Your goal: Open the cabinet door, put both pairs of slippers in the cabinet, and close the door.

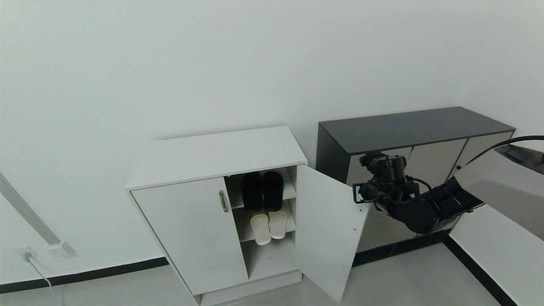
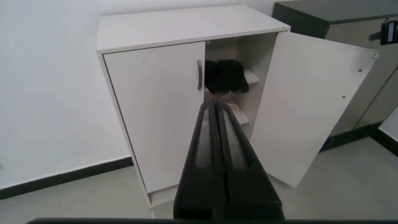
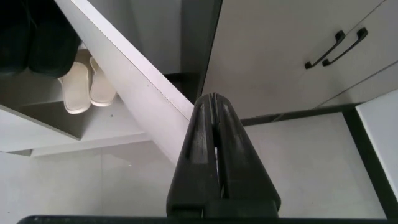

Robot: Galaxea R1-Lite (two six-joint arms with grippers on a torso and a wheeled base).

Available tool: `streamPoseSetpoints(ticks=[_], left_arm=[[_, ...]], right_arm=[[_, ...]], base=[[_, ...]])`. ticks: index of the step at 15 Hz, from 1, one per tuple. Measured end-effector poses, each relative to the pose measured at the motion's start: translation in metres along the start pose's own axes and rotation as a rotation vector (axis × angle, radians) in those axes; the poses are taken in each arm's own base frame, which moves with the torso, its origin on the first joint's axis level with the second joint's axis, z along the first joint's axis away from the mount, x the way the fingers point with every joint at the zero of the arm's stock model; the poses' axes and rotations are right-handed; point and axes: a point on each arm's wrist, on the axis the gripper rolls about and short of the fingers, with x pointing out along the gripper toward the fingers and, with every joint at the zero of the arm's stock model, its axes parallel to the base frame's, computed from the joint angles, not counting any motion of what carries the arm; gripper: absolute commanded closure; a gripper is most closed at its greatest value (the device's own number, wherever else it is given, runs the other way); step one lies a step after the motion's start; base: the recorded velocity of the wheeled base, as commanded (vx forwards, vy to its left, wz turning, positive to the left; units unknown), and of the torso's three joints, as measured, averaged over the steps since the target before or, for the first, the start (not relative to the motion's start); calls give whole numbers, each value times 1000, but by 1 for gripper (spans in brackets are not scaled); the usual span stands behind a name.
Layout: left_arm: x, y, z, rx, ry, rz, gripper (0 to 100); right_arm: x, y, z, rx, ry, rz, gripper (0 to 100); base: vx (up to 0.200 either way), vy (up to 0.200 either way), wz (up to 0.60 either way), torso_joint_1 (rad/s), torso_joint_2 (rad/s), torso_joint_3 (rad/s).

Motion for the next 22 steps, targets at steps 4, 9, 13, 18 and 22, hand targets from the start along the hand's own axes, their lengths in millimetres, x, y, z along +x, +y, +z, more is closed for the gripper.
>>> streamPoseSetpoints(ticks=[4, 9, 13, 18, 22], left_arm=[[0, 0, 0, 0, 0, 0, 100], [0, 0, 0, 0, 0, 0, 100], [0, 0, 0, 0, 0, 0, 100], [0, 0, 0, 0, 0, 0, 100], [0, 0, 0, 0, 0, 0, 100]], right_arm=[[6, 0, -5, -2, 10, -5, 100], [10, 1, -9, -5, 18, -6, 100], [11, 2, -13, -8, 25, -6, 100], [-13, 26, -19, -12, 49, 59, 100], [-58, 55, -16, -32, 41, 159, 100]], base=[[0, 0, 0, 0, 0, 0], [0, 0, 0, 0, 0, 0], [0, 0, 0, 0, 0, 0], [0, 0, 0, 0, 0, 0], [0, 0, 0, 0, 0, 0]])
